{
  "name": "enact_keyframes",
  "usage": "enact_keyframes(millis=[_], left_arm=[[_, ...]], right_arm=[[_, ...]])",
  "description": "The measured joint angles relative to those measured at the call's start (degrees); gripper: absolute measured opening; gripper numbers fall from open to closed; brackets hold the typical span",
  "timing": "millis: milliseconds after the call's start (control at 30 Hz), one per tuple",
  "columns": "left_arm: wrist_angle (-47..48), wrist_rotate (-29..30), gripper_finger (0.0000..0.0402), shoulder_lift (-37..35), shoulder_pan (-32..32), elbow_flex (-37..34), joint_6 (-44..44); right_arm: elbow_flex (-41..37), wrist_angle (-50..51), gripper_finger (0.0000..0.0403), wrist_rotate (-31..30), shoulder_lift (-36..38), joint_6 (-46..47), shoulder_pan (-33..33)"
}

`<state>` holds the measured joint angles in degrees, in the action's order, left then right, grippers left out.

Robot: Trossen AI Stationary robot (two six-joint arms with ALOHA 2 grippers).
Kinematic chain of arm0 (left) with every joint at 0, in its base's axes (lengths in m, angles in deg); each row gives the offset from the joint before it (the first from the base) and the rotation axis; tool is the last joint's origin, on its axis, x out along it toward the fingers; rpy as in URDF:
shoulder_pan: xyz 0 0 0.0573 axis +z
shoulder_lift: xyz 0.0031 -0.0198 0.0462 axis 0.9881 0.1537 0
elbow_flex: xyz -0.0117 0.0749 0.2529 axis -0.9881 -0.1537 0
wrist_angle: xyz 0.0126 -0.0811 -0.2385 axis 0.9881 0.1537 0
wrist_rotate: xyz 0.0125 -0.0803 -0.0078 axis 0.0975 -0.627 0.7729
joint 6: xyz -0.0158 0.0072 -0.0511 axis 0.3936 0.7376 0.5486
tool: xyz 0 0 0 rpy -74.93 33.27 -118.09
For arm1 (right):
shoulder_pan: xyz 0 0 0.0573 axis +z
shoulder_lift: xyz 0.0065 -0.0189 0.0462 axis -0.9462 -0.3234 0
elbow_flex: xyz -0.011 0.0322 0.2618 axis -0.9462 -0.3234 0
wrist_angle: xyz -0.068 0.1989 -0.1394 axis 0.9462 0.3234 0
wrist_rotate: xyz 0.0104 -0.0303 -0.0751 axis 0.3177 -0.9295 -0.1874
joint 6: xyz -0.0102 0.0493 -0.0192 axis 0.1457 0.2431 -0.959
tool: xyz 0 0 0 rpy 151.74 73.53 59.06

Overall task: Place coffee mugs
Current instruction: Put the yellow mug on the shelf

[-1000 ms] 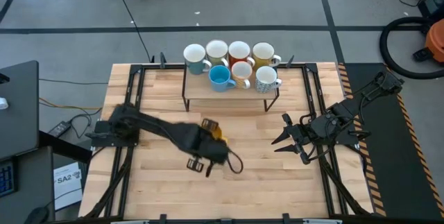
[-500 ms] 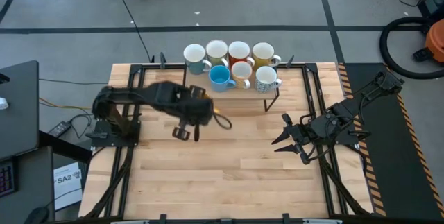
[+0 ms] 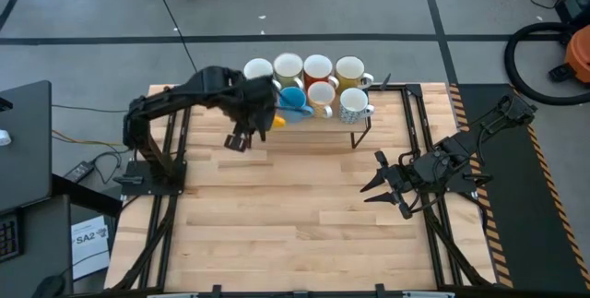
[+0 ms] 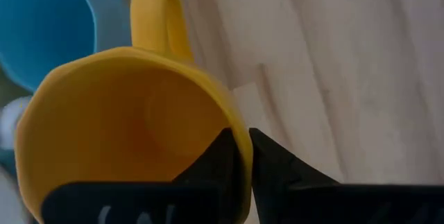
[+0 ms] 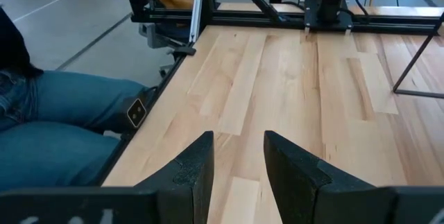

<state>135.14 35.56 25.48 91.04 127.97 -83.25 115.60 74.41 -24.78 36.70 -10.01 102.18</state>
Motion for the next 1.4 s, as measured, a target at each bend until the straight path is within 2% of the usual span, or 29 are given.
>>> enact_keyframes(millis=[67, 267, 433, 867, 1200, 1400], left_arm=[[-0.47, -3.63, 0.0036, 0.22, 2.52, 0.00, -0.84], [-3.12, -4.55, 0.0036, 0.22, 7.90, 0.00, -4.07], [-2.21, -8.44, 0.0036, 0.22, 10.51, 0.00, -4.70], [-1.22, -8.74, 0.0036, 0.22, 10.70, -0.02, -7.05], [-5.22, -8.01, 0.0036, 0.24, 10.70, -9.46, -7.45], [-7.55, -6.59, 0.0036, 0.30, 10.96, -11.73, -9.14]], right_arm=[[0.00, 0.02, 0.0132, 0.00, 0.00, 0.00, 0.00], [0.00, 0.02, 0.0132, 0.00, 0.00, 0.15, 0.01], [0.00, 0.02, 0.0132, 0.00, 0.00, 0.15, 0.00], [0.00, 0.04, 0.0132, 0.73, 0.00, 0.17, 0.00], [0.00, 0.02, 0.0132, 3.21, 0.02, 0.19, 0.00], [0.00, -0.38, 0.0132, 3.24, 0.02, 0.19, 0.01]])
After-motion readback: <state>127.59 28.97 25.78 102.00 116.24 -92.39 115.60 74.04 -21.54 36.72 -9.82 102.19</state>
